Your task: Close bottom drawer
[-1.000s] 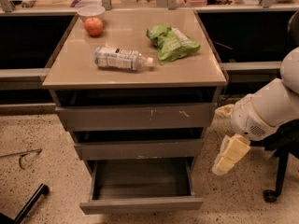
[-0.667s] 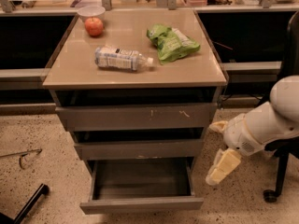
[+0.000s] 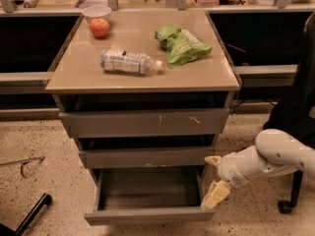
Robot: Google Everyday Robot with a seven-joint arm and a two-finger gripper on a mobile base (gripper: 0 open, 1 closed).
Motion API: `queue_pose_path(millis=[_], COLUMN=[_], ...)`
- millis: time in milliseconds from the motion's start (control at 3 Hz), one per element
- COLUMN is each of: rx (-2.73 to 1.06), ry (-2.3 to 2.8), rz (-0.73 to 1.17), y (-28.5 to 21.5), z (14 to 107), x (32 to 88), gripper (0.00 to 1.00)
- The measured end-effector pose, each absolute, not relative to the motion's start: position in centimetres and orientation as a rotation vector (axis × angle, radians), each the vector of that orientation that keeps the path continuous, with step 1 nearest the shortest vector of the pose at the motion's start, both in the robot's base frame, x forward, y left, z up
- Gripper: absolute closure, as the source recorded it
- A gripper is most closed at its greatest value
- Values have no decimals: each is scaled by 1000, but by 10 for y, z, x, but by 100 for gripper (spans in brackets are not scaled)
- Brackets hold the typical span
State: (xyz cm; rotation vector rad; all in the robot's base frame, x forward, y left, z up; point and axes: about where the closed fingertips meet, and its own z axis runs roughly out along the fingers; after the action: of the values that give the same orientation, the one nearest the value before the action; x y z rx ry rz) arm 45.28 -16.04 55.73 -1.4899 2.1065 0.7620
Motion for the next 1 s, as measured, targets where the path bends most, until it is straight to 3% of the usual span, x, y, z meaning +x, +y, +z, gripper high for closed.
queue_pose_path(millis=[1000], rx=[-1444], ry=[2100], rz=[846], y=[-151], z=[500], x=[448], gripper=[0])
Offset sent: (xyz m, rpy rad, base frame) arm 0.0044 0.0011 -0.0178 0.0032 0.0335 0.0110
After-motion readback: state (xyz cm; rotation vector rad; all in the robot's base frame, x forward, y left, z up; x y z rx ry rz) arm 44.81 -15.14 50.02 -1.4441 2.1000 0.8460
